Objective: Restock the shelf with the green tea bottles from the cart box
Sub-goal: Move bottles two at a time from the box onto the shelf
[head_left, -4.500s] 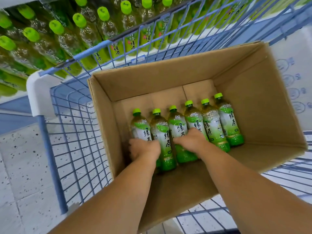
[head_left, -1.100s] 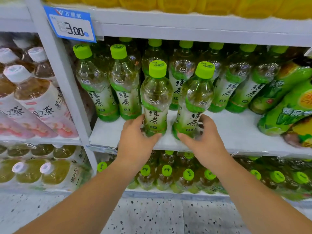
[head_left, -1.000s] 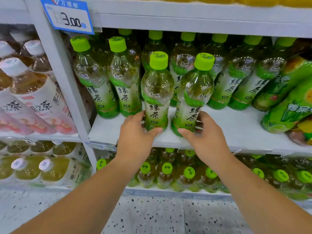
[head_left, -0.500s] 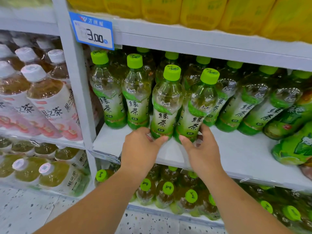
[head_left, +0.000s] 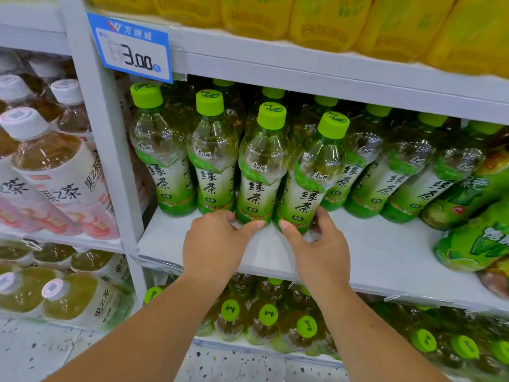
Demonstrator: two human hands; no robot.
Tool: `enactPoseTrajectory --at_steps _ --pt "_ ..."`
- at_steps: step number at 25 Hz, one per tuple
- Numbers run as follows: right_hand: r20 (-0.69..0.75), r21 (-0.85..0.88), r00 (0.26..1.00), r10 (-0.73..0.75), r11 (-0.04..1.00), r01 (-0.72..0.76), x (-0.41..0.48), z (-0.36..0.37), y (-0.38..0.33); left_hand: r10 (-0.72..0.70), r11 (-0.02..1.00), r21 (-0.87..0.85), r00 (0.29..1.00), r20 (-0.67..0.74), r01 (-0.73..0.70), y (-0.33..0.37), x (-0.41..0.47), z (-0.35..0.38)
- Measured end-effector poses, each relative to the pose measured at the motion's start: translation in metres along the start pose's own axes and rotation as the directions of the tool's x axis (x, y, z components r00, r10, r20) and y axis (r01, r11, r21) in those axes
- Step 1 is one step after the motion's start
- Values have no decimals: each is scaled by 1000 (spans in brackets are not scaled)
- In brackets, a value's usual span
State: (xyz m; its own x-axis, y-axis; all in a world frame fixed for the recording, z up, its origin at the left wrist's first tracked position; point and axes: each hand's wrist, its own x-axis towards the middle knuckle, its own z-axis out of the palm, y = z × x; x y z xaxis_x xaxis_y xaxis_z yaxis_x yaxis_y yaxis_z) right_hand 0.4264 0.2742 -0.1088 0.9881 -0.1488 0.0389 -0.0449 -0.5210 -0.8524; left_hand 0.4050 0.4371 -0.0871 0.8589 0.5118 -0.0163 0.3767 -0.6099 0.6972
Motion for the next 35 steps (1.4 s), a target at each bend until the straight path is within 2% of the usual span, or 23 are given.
enactPoseTrajectory --at_steps 7,19,27,31,35 --pt "-62 -97 997 46 994 -51 -2 9 -2 40 997 63 999 -37 -38 -2 -1 6" --pt "19 -132 998 54 990 -51 0 0 0 67 998 20 998 -3 -67 -3 -4 -3" --pt "120 -60 991 57 997 -50 7 1 10 60 997 36 997 45 -61 1 -11 -9" --pt "193 -4 976 102 995 -103 6 -6 2 53 999 -1 991 121 -53 4 -12 -12" --pt "245 148 956 163 968 -203 -1 -21 -19 30 995 -96 977 211 -10 5 -12 -20"
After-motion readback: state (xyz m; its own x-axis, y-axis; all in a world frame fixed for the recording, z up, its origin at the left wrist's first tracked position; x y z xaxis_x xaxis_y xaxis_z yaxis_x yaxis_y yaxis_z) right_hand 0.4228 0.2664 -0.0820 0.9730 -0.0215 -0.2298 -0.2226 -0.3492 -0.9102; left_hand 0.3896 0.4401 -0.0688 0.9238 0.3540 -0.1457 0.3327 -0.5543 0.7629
